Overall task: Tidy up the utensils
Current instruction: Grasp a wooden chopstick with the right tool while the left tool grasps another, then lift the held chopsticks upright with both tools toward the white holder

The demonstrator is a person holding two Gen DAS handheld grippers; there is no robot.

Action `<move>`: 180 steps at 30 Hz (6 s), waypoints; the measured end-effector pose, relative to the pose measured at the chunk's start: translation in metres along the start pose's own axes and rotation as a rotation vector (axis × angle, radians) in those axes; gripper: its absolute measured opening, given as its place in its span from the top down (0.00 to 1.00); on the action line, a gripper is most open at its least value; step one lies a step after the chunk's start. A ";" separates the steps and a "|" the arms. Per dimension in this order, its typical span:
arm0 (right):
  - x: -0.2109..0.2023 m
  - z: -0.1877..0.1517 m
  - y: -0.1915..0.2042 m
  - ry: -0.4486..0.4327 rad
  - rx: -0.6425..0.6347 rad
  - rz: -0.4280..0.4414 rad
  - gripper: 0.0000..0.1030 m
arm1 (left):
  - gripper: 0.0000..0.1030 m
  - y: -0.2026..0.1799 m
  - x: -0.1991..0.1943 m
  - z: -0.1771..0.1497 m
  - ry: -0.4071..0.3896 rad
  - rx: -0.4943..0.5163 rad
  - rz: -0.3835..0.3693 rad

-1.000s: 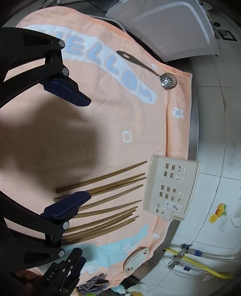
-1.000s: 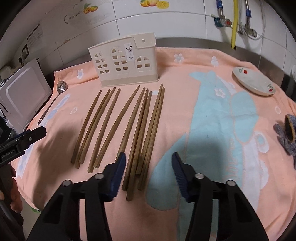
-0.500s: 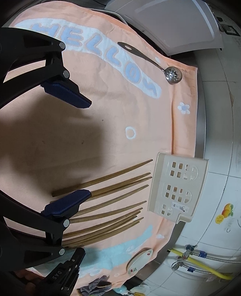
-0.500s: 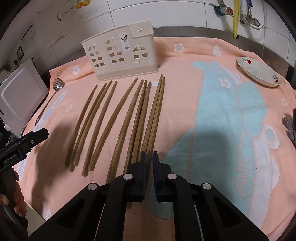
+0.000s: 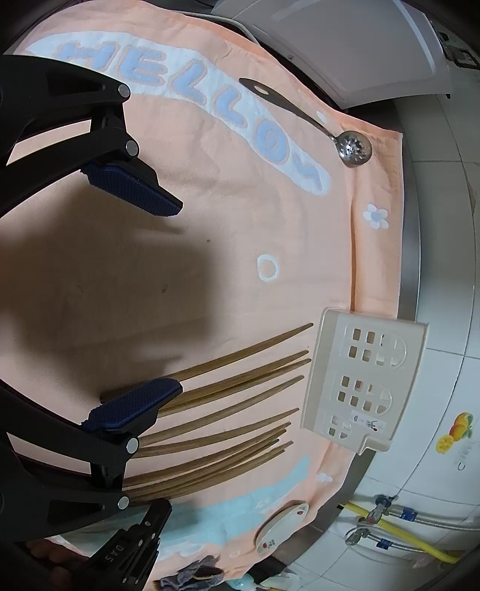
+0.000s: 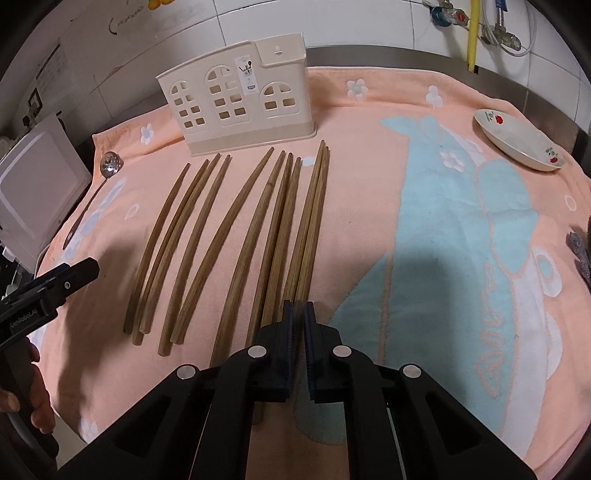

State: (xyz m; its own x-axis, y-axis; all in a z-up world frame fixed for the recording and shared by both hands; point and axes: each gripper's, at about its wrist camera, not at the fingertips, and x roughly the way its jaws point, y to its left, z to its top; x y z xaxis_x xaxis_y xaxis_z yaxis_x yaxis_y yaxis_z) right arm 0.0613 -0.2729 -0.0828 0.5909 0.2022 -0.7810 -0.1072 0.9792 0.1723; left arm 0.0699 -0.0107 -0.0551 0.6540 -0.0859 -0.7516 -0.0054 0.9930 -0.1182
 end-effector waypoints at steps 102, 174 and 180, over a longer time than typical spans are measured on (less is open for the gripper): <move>-0.095 0.065 0.005 -0.286 -0.163 -0.009 0.93 | 0.87 -0.037 -0.007 0.015 0.034 0.057 -0.194; -0.084 0.134 0.032 -0.387 -0.235 -0.015 0.93 | 0.86 -0.014 0.030 0.019 0.059 0.117 -0.174; -0.083 0.134 0.034 -0.391 -0.243 -0.017 0.93 | 0.86 -0.012 0.037 0.005 0.091 0.116 -0.149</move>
State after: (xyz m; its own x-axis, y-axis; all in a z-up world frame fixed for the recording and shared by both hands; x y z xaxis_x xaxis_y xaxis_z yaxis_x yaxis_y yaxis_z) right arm 0.1160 -0.2584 0.0684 0.8463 0.2101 -0.4896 -0.2519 0.9675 -0.0203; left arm 0.0980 -0.0250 -0.0780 0.5699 -0.2345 -0.7875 0.1773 0.9709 -0.1609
